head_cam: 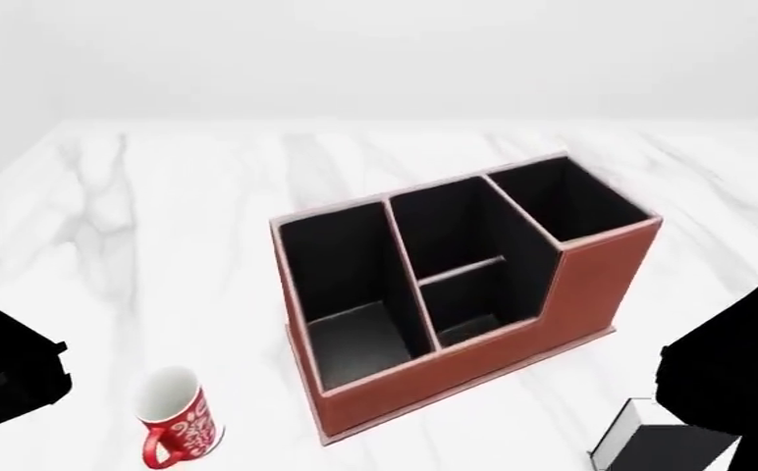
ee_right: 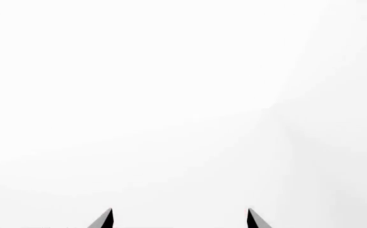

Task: Pick up the book and place it in the back compartment of the caddy.

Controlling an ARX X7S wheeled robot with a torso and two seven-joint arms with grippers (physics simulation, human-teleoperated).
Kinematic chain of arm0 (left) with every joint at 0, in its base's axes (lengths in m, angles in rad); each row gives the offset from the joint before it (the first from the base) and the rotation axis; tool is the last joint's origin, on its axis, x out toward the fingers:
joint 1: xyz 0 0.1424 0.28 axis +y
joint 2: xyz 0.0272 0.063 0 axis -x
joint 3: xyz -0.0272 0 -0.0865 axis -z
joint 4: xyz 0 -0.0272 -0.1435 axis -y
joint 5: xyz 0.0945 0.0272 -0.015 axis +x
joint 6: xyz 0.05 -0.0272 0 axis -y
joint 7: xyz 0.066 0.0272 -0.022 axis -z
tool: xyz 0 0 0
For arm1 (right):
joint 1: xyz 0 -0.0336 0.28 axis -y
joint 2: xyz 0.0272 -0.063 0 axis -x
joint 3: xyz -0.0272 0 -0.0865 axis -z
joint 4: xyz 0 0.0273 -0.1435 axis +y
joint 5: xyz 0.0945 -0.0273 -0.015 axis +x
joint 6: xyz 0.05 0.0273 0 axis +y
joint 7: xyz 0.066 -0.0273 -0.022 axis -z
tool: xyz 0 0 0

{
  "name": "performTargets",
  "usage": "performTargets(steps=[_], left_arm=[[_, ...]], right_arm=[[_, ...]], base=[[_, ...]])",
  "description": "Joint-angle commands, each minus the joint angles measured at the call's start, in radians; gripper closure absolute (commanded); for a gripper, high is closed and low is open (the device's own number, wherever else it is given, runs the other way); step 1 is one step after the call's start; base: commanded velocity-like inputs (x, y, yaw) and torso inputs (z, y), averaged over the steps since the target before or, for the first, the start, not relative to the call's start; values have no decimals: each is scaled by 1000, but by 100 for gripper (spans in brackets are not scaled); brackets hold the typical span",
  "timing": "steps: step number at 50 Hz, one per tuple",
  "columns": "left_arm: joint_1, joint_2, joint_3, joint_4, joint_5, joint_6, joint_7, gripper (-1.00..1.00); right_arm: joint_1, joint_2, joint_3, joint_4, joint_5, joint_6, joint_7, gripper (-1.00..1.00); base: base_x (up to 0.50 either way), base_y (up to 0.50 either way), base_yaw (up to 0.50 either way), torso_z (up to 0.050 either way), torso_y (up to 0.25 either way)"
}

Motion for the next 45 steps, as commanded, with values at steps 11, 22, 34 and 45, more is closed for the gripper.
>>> performTargets(steps=[11, 22, 34, 45], left_arm=[[-4, -2, -11, -20, 10, 3, 1, -100], [-6, -9, 4, -26, 14, -2, -5, -100], [-8, -18, 16, -50, 12, 5, -11, -100], [-7, -26, 30, -67, 11, 17, -13, -100]], right_arm=[[-6, 9, -8, -2, -21, -13, -14, -100], [-8, 7, -15, 19, -53, -45, -12, -100], [-14, -14, 3, 50, -189, -126, 1, -100], [-18, 10, -21, 49, -146, -128, 3, -100]], base=[[500, -6, 0, 0, 1], [268, -3, 0, 0, 1], [0, 0, 0, 0, 0], [-81, -148, 0, 0, 0]])
